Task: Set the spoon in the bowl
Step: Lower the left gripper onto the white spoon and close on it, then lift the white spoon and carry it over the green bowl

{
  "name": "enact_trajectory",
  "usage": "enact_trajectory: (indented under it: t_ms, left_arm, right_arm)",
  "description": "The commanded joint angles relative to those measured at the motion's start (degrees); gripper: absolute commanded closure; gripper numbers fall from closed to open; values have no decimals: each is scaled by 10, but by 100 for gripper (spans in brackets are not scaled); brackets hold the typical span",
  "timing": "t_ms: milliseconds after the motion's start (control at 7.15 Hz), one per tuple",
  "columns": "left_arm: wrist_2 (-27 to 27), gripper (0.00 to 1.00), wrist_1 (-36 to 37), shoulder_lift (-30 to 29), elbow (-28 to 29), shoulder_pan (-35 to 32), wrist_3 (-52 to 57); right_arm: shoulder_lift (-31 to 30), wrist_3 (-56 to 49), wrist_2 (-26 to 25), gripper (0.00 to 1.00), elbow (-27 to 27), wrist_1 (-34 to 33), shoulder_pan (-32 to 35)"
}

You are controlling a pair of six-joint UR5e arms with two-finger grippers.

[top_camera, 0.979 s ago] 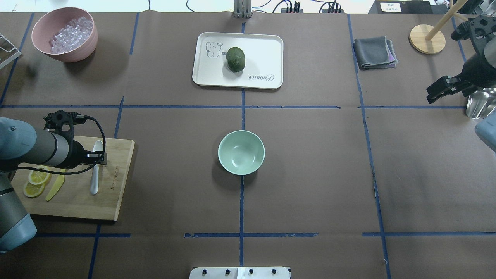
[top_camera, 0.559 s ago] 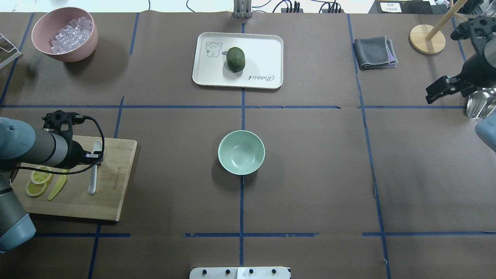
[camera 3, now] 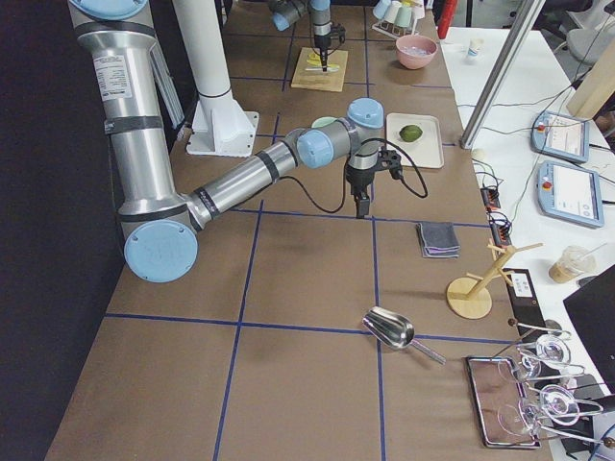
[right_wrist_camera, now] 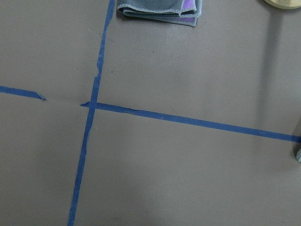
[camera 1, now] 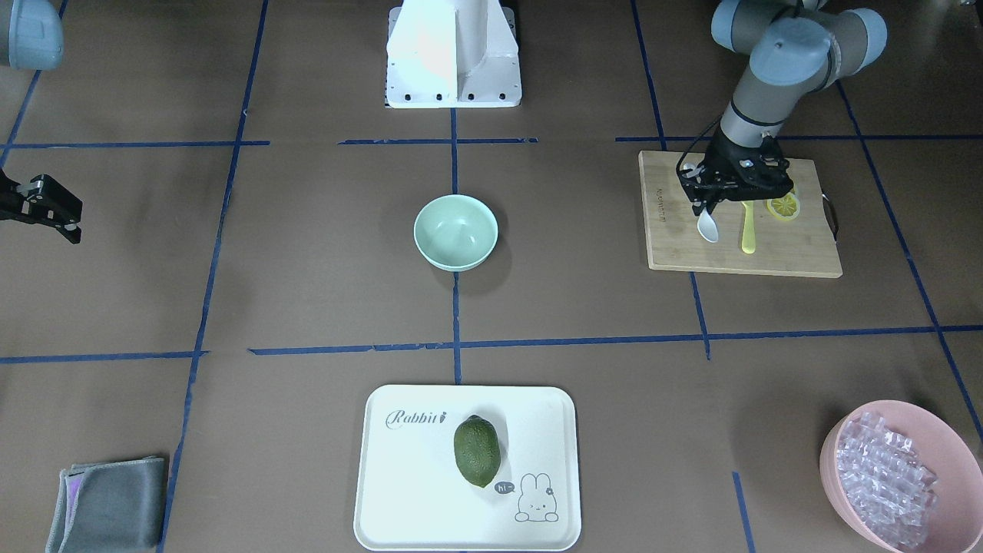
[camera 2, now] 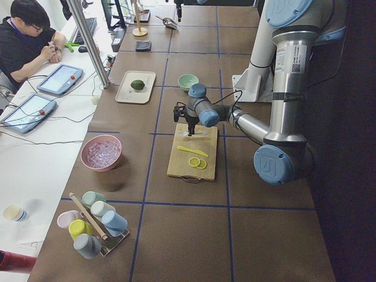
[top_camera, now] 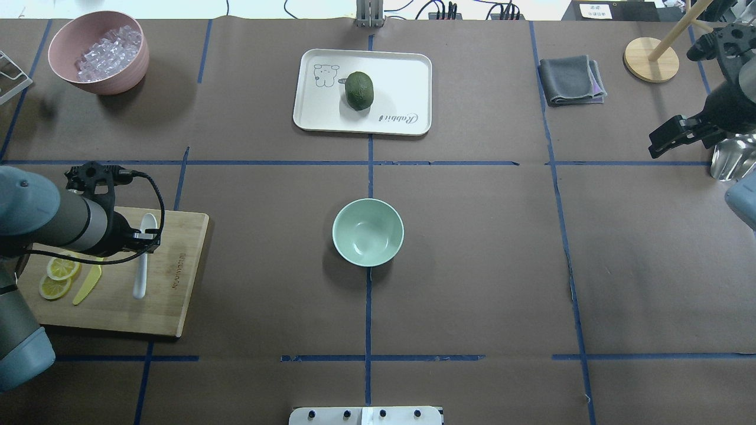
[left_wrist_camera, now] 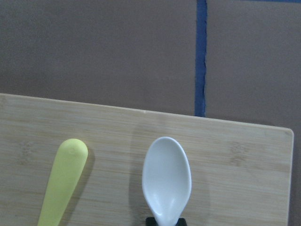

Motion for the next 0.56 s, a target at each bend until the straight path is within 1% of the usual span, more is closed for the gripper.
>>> enact_trajectory:
  t_ms: [0, 140, 280, 420]
  left_arm:
    - [-23, 100, 148, -142, -27, 3, -17]
    - [-32, 100, 169, -221, -3, 26, -84]
    - [-30, 100, 158, -281, 46, 42, -149]
    - [-29, 100, 147, -347, 108, 55, -197]
  right_arm:
    - [-2, 0, 0, 0, -1, 0, 0]
    - [-6, 0, -1, 0, -1, 0, 0]
    - [-6, 1, -1, 0, -1, 0, 0]
    - [-7, 0, -1, 0, -1, 0, 0]
